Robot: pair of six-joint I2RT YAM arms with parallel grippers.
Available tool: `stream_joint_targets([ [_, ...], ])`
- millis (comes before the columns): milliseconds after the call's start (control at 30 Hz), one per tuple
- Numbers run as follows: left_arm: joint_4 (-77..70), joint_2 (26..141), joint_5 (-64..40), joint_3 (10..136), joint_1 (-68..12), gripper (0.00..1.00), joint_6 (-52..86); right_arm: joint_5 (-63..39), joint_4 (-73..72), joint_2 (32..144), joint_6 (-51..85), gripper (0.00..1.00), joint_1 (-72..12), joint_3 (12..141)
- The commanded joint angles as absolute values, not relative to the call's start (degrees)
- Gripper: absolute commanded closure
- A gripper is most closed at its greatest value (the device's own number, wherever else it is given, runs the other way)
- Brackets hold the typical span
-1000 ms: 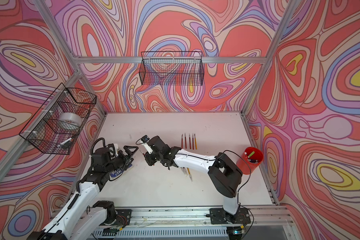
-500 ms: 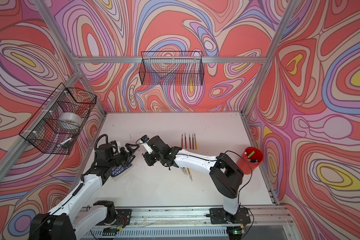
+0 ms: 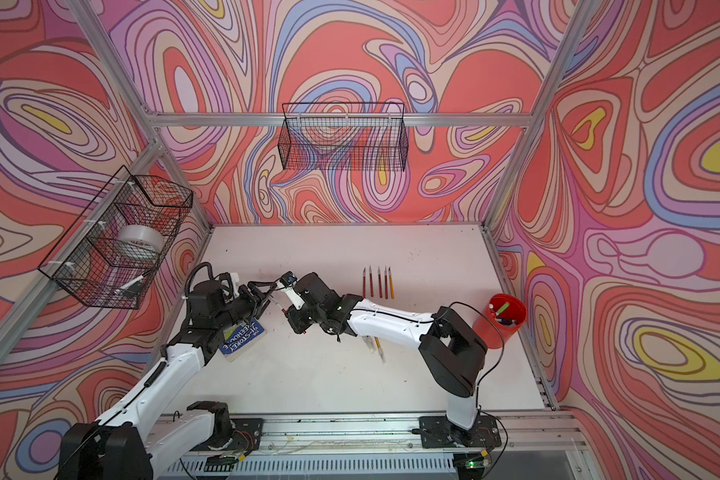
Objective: Remove protective caps from carving knives
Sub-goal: Remove the protective sleeve from the carving knife.
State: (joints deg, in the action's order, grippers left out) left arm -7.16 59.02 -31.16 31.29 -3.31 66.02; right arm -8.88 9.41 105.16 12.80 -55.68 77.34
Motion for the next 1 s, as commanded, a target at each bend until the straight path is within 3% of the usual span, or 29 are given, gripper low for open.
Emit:
stream_joint_targets([
  [0, -8.8, 58.8, -32.0, 32.4, -3.0, 0.61, 66.8, -9.4, 8.5, 106.1, 13.1, 1.00, -56.0, 78.6],
  [67, -8.7, 58.5, -32.1, 32.4, -3.0, 0.70, 66.7, -9.4, 8.5, 106.3, 13.2, 1.00, -56.0, 78.7],
  [433, -7.4, 57.7, -31.4, 32.1, -3.0, 0.95, 66.7, -9.3, 8.0, 106.2, 13.5, 1.00, -56.0, 78.8],
  [967, -1.0, 58.3, -30.5, 35.1, -2.9, 0.95, 62.0, -9.1, 8.8, 105.5, 13.2, 1.00, -56.0, 76.6],
])
